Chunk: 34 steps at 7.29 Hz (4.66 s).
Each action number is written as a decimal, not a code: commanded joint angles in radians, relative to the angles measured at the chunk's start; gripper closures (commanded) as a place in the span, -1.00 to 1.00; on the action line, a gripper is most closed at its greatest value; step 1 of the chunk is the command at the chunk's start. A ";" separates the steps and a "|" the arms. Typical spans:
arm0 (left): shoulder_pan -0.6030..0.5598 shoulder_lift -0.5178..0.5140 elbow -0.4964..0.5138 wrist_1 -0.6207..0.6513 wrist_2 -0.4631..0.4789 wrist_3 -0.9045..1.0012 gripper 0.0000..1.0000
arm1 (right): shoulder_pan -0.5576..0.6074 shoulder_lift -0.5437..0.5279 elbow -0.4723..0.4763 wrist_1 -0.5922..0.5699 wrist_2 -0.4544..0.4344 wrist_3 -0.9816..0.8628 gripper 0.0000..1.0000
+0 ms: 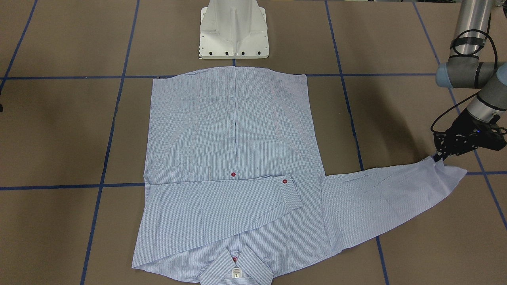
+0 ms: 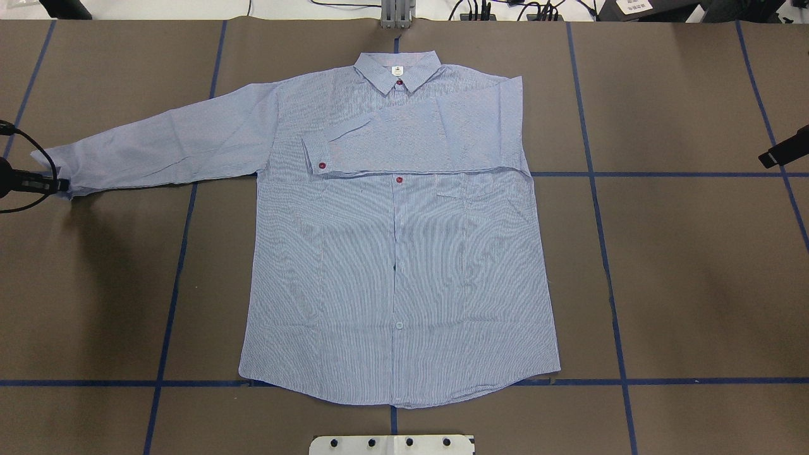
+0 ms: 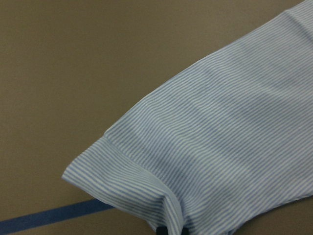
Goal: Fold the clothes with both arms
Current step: 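Grasp the cuff of the other sleeve with the left gripper, then carry the sleeve with the left gripper across the shirt toward the collar, then release the sleeve with the left gripper while both grippers move to the hem corners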
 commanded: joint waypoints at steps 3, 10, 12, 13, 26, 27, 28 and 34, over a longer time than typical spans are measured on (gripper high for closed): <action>-0.002 -0.155 -0.326 0.549 -0.027 -0.010 1.00 | 0.000 0.004 -0.002 0.000 0.000 -0.001 -1.00; 0.219 -0.774 -0.222 0.994 -0.036 -0.521 1.00 | 0.000 0.006 0.000 0.000 0.002 -0.002 -1.00; 0.256 -0.884 -0.105 0.983 -0.004 -0.609 1.00 | 0.000 0.006 0.000 0.000 0.002 0.000 -1.00; 0.264 -0.946 -0.027 0.979 -0.002 -0.636 1.00 | -0.002 0.006 -0.002 0.000 0.002 0.000 -1.00; 0.437 -0.702 -0.381 1.044 0.131 -0.641 -1.00 | -0.148 -0.023 0.015 0.255 0.012 0.419 -1.00; 0.452 -0.572 -0.543 1.068 0.137 -0.592 -1.00 | -0.194 -0.084 0.035 0.364 0.009 0.516 -1.00; 0.455 -0.449 -0.678 1.069 0.137 -0.573 -1.00 | -0.231 -0.138 0.067 0.438 0.005 0.599 -1.00; 0.589 -0.027 -0.885 0.897 0.295 -0.570 -1.00 | -0.829 -0.220 0.268 0.456 -0.476 1.219 -0.99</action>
